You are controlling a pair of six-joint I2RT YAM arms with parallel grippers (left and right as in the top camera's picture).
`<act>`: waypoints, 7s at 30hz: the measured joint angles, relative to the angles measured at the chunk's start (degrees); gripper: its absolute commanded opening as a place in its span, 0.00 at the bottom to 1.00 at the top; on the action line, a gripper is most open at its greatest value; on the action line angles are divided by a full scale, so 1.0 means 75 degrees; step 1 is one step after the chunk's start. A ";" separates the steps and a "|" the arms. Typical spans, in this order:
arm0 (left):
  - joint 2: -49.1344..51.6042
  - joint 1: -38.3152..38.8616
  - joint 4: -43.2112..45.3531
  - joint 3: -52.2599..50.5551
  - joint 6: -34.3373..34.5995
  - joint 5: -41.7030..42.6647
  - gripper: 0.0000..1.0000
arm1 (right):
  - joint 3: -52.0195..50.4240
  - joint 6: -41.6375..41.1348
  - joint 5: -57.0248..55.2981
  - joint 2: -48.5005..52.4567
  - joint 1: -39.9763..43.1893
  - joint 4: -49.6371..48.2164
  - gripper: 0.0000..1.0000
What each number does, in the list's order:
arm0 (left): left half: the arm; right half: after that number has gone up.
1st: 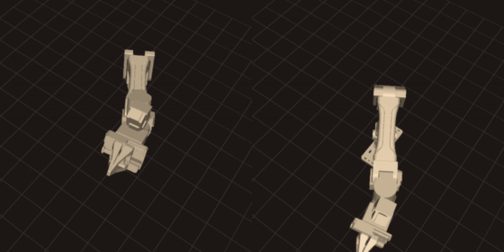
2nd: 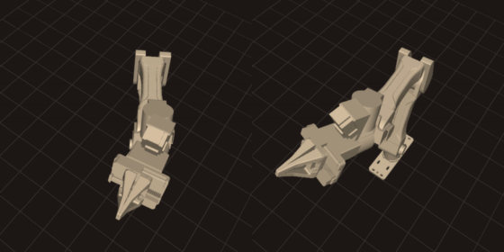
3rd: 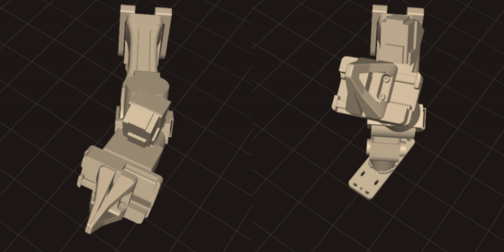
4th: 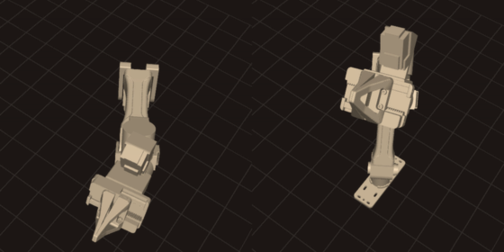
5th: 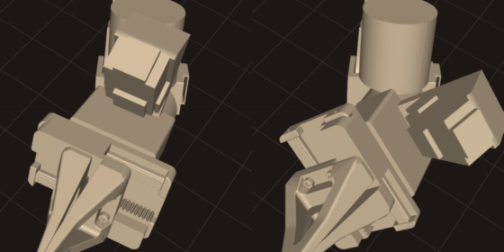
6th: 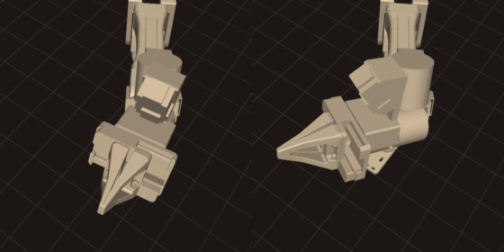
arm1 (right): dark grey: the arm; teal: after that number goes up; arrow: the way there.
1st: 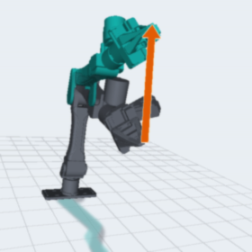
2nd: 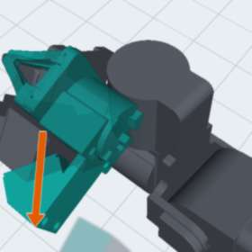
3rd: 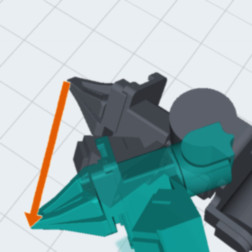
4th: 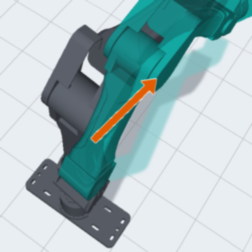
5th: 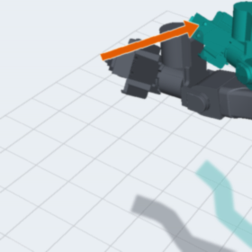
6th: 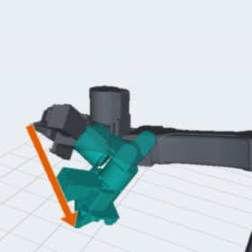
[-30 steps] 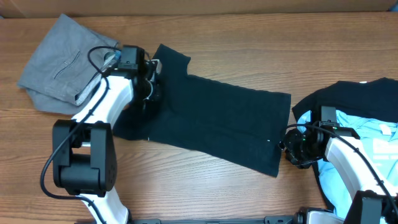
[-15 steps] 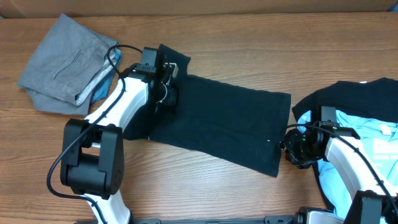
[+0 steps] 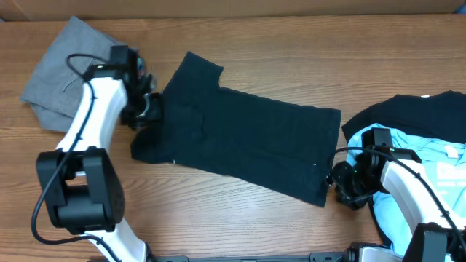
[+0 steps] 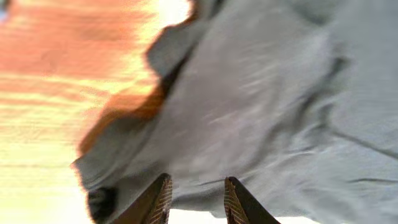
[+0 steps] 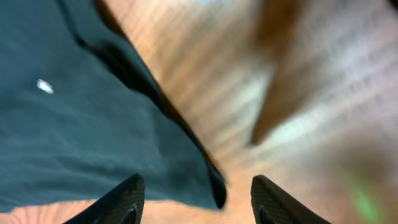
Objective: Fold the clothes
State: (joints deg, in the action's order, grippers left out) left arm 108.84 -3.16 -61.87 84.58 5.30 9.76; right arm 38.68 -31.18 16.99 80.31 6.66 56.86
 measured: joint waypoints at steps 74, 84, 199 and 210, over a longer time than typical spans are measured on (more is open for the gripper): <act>-0.0402 -0.2477 -0.0714 -0.1515 0.0408 -0.0609 0.50 | 0.0845 0.0105 0.0294 0.0000 0.0000 0.0425 0.49; -0.1142 -0.2299 -0.0924 0.0274 -0.1131 0.1699 1.00 | 0.2556 0.0624 0.0297 0.0003 0.0000 -0.0918 0.48; 0.0854 0.1166 -0.0294 0.2279 0.0015 -0.0656 0.04 | 0.4677 0.1352 -0.1163 0.3768 -0.0804 -0.0187 0.04; 0.0437 0.1000 -0.1020 0.2279 0.0012 -0.1655 0.04 | 0.4674 0.1955 -0.1239 0.3281 -0.0799 -0.0178 0.04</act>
State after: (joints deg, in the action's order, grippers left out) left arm 112.12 4.34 -69.52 101.67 5.39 -2.66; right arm 73.73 -16.51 7.70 104.92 0.67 55.53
